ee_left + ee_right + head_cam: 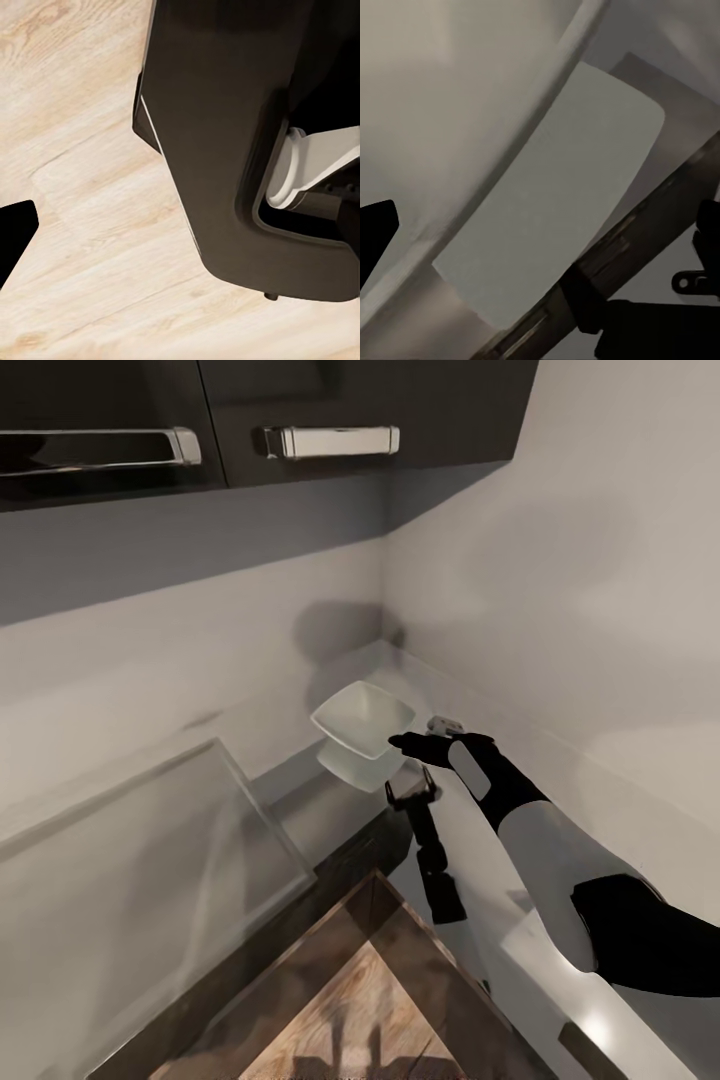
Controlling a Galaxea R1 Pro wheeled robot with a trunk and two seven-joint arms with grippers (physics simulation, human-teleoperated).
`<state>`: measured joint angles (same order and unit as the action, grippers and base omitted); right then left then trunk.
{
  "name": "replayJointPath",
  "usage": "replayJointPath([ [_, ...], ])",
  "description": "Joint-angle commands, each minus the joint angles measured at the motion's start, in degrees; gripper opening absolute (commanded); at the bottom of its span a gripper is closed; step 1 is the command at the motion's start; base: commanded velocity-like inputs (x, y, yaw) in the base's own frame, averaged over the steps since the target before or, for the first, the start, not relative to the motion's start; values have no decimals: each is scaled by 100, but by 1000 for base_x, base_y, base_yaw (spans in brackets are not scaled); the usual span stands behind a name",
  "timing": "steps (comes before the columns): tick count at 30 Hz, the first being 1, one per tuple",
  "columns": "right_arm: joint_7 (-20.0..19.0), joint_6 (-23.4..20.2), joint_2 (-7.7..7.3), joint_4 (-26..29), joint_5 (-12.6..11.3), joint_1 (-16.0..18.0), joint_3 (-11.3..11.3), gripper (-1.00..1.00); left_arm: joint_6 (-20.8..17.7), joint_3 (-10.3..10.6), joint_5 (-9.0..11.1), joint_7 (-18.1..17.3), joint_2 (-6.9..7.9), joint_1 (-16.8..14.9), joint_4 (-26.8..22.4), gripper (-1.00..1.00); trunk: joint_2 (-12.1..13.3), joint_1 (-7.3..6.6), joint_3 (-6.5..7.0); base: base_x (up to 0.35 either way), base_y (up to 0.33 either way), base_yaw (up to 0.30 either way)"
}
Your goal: In the kitchen, take the Vidalia onion out of the sink, dice it on the chopping board with the paring knife, put the diced onion into the bowl on the countertop, then place both the paring knife and the chopping board into the sink.
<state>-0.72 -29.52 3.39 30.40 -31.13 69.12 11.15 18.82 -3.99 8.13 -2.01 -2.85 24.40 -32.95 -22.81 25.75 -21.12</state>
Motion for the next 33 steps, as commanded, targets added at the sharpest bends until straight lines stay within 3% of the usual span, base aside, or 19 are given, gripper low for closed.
replayJointPath([
  [1, -27, -19, -2, 1, 6, 5, 10, 100, 1, -16, 38, -21, -5, 4, -10, 100, -11, 3, -19, 0, 0, 0],
  [7, -394, -19, 0, 1, 26, 5, 10, 100, -1, -16, 36, -20, -5, 4, -2, 100, -11, 3, -59, 0, 0, 0],
  [22, -478, 288, 3, -7, 17, 5, 18, 100, -2, -14, 35, -20, -5, 4, -3, 100, -11, 3, -63, 0, 0, 0],
  [33, -881, 298, 4, -7, 28, -3, 19, 100, -2, -14, 36, -19, -5, 4, -6, 100, -11, 3, -63, 0, 0, 0],
])
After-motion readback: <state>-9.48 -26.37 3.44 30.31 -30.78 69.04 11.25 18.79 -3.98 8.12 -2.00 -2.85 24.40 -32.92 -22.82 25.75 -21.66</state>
